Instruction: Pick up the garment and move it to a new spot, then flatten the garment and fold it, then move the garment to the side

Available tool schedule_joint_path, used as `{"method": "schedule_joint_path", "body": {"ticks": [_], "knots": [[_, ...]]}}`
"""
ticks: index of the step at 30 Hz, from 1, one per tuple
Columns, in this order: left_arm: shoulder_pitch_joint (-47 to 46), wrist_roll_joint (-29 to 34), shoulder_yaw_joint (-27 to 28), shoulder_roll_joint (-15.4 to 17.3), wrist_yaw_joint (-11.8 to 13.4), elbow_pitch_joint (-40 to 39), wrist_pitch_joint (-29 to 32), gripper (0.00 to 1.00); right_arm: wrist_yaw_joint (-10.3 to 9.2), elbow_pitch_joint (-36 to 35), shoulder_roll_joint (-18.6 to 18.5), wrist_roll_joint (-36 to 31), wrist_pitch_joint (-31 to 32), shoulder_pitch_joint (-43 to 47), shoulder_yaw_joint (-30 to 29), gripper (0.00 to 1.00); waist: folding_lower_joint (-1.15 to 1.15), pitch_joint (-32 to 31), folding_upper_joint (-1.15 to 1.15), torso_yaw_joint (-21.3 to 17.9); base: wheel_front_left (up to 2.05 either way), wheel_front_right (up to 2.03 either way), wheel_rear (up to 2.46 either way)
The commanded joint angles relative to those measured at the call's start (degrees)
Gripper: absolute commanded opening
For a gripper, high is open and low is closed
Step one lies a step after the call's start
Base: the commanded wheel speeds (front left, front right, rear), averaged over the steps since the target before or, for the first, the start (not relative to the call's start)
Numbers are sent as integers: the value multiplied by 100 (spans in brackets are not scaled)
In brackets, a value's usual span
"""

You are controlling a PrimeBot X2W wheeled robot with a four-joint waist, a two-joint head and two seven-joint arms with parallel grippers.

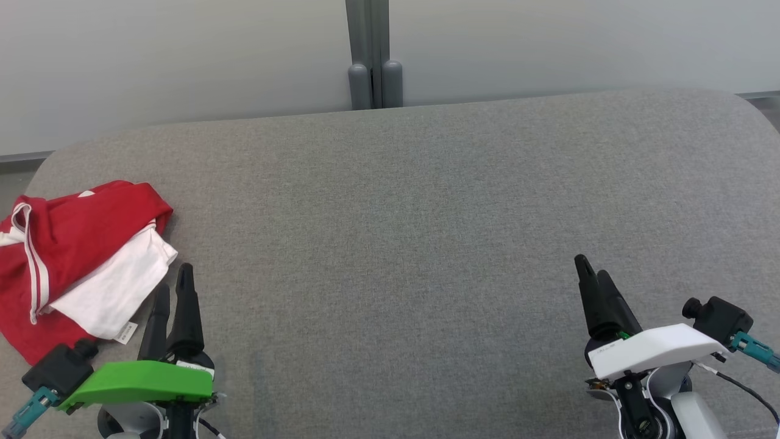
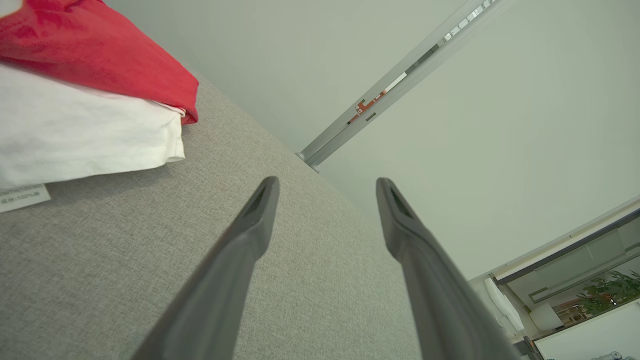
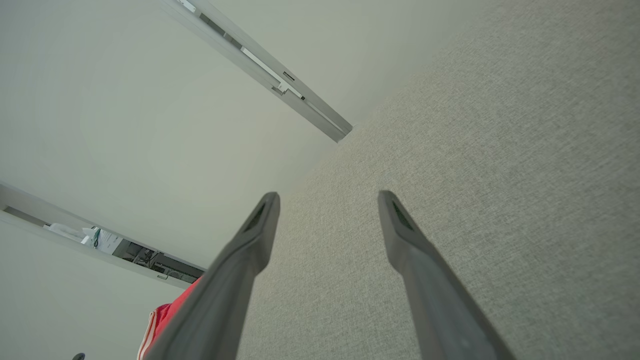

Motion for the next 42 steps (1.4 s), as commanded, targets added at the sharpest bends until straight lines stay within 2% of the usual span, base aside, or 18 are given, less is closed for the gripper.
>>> {"method": "schedule_joint_path", "body": {"ticks": [1, 17, 42], "knots": [[-17, 244, -32, 39, 19, -118, -64, 100, 14, -115, -33, -245, -74, -74, 53, 100, 0, 0, 0, -1, 0, 0, 0], [72, 1454, -210, 47, -30, -321, -351, 100, 15, -255, -40, -1447, -367, -45, 325, 100, 0, 11, 0, -7, 0, 0, 0], [210, 3162, -397, 59, 107, -490, -742, 100, 17, -332, -50, -3000, -755, 39, 369, 100, 0, 36, 0, -11, 0, 0, 0]]}}
